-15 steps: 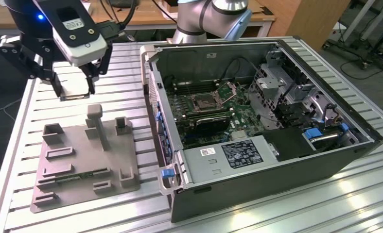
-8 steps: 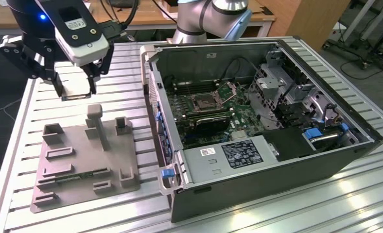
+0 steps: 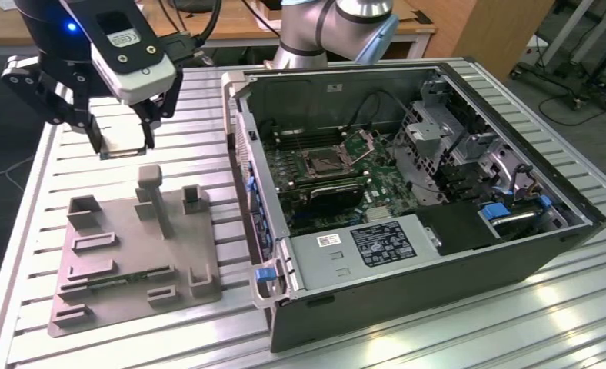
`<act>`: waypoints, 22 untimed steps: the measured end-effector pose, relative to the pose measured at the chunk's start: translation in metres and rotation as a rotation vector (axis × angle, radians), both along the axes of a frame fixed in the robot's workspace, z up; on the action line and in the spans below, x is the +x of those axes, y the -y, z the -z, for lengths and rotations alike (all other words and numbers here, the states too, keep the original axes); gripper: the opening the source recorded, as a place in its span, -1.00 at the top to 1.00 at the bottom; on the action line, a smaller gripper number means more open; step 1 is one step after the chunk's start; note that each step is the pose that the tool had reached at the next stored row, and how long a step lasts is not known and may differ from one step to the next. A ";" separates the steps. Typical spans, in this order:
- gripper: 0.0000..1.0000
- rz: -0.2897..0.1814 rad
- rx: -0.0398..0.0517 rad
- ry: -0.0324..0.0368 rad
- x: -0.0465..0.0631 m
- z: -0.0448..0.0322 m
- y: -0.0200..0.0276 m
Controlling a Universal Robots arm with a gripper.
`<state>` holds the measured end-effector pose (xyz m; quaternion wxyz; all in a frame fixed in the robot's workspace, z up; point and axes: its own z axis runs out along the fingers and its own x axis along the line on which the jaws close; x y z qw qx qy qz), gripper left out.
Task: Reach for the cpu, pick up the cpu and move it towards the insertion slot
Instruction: 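Pick up the cpu and move it towards the insertion slot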
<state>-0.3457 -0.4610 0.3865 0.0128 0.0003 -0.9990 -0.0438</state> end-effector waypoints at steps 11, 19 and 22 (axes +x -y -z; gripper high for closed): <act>-0.09 0.000 0.0000 -0.0001 0.007 -0.0001 0.0000; -0.09 0.000 0.0000 0.0000 0.011 0.0000 0.0000; -0.09 0.000 0.0000 -0.0001 0.012 0.0000 0.0000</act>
